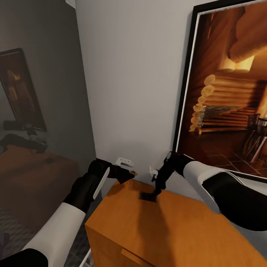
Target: Take the four mousetraps from the cabinet in the bathroom and place them on the bathroom floor. Make sure all four end up on the same floor surface, and ensure that at least two of them are either under or directly next to the same bathroom sink.
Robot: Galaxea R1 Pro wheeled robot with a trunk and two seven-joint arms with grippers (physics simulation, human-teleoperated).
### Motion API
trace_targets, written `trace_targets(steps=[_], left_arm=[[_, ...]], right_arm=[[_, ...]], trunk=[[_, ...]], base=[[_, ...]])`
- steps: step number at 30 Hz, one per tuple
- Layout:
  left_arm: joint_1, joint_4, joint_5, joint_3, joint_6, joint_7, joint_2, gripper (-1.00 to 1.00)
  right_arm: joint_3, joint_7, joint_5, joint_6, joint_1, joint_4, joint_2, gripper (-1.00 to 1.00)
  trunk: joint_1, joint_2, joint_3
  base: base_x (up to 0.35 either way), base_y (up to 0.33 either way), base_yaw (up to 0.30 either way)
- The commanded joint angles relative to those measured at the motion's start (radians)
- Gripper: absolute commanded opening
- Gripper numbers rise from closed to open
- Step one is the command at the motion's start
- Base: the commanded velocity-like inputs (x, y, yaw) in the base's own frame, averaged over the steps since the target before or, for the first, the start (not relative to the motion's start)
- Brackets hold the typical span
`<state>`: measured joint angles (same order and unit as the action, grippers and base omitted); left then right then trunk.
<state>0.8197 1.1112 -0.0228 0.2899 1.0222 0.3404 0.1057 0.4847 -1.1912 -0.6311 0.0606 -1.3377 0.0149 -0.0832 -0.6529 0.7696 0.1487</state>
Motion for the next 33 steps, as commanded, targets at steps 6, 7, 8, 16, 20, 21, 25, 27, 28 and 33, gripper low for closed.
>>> trace_targets(steps=[6, 7, 8, 16, 20, 21, 25, 27, 28, 33], left_arm=[[0.001, 0.001, -0.003, 0.0, 0.004, 0.003, 0.0, -1.0], [0.001, 0.001, -0.003, 0.0, 0.004, 0.003, 0.0, -1.0], [0.001, 0.001, -0.003, 0.0, 0.004, 0.003, 0.0, -1.0], [0.001, 0.001, -0.003, 0.001, 0.004, 0.003, 0.0, -1.0], [0.001, 0.001, -0.003, 0.002, 0.004, 0.003, 0.0, -1.0], [0.001, 0.001, -0.003, 0.002, 0.004, 0.003, 0.0, -1.0], [0.001, 0.001, -0.003, 0.002, 0.004, 0.003, 0.0, -1.0], [0.001, 0.001, -0.003, 0.002, 0.004, 0.003, 0.0, -1.0], [0.001, 0.001, -0.003, 0.002, 0.004, 0.003, 0.0, -1.0], [0.001, 0.001, -0.003, 0.002, 0.004, 0.003, 0.0, -1.0]], right_arm=[[-0.015, -0.01, 0.028, -0.002, -0.001, -0.001, 0.043, 1.0], [-0.015, -0.01, 0.031, -0.002, -0.001, -0.001, 0.045, 1.0], [-0.015, -0.011, 0.036, -0.002, -0.001, -0.001, 0.047, 1.0], [-0.014, -0.009, 0.043, -0.039, -0.001, -0.004, 0.051, 1.0], [-0.014, -0.007, 0.043, -0.064, -0.001, -0.006, 0.051, 1.0], [-0.014, -0.006, 0.044, -0.065, -0.001, -0.007, 0.051, 1.0], [-0.013, -0.005, 0.043, -0.066, -0.001, -0.008, 0.051, 1.0], [-0.013, -0.003, 0.042, -0.066, -0.001, -0.009, 0.051, 1.0], [-0.012, -0.003, 0.042, -0.067, -0.001, -0.009, 0.051, 1.0], [-0.012, -0.002, 0.042, -0.067, -0.001, -0.009, 0.05, 1.0]], trunk=[[0.0, 0.001, 0.002], [0.0, 0.001, 0.002], [0.0, 0.001, 0.002], [0.0, 0.001, 0.002], [0.0, 0.001, 0.002], [0.0, 0.001, 0.002], [-0.004, 0.008, 0.005], [-0.012, 0.022, 0.011], [-0.016, 0.029, 0.014], [-0.023, 0.043, 0.021]], base=[[0.0, 0.0, 0.0], [0.0, 0.0, 0.0], [0.0, 0.0, 0.0], [0.0, 0.0, 0.0], [0.0, 0.0, 0.0], [0.0, 0.0, 0.0], [0.0, 0.0, 0.0], [0.0, 0.0, 0.0], [0.0, 0.0, 0.0], [0.0, 0.0, 0.0]])
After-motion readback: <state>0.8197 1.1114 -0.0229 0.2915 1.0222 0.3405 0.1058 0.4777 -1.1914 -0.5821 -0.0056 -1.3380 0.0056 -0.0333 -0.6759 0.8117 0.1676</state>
